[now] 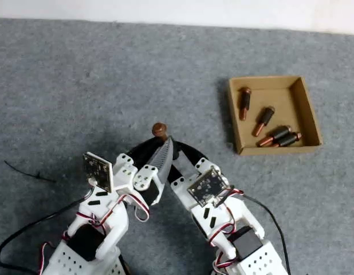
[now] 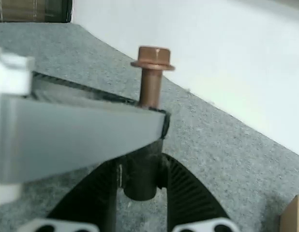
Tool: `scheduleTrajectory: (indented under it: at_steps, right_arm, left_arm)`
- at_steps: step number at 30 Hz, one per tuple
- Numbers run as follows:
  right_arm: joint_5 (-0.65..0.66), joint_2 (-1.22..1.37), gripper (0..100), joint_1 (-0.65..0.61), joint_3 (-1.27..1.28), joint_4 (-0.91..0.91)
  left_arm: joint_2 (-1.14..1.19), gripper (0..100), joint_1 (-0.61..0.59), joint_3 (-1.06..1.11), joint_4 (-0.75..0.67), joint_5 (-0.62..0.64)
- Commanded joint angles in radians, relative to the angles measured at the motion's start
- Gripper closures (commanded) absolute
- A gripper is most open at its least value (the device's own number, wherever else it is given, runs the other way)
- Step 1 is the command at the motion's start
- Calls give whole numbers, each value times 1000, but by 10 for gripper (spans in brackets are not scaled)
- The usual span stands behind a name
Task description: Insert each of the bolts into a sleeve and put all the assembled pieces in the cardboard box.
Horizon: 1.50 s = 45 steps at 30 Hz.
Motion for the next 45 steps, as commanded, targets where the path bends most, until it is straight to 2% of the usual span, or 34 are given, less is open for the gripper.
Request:
scheduleTrajectory:
  at_steps: [1, 3, 7, 11, 15, 19, 24, 29, 34, 38, 45]
  right_arm:
    - [6, -24, 993, 13, 122, -4]
    - [6, -24, 993, 13, 122, 8]
    - [6, -24, 993, 13, 122, 8]
    - [6, -24, 993, 13, 122, 12]
    - [6, -24, 993, 13, 122, 13]
    - [6, -24, 993, 13, 120, 13]
    - [6, -24, 993, 31, 120, 10]
    - [8, -25, 993, 59, 120, 8]
    - [6, -25, 993, 85, 120, 15]
    - [2, -25, 993, 183, 120, 10]
    - [2, -24, 993, 228, 120, 15]
  left_arm:
    - [10, 989, -21, 7, 3, -17]
    - [10, 974, -21, 7, 3, -17]
    - [10, 841, -21, 15, 6, -12]
    - [10, 760, -22, 7, 8, 80]
    - [10, 782, -67, -21, 8, 118]
    - [10, 790, -157, -88, 12, 229]
    - [10, 787, -177, -188, 158, 316]
    - [10, 790, -180, -225, 258, 319]
    - [10, 819, -180, -130, 199, 250]
    - [10, 994, -180, -64, 72, 244]
    - [10, 993, -203, 58, -43, 244]
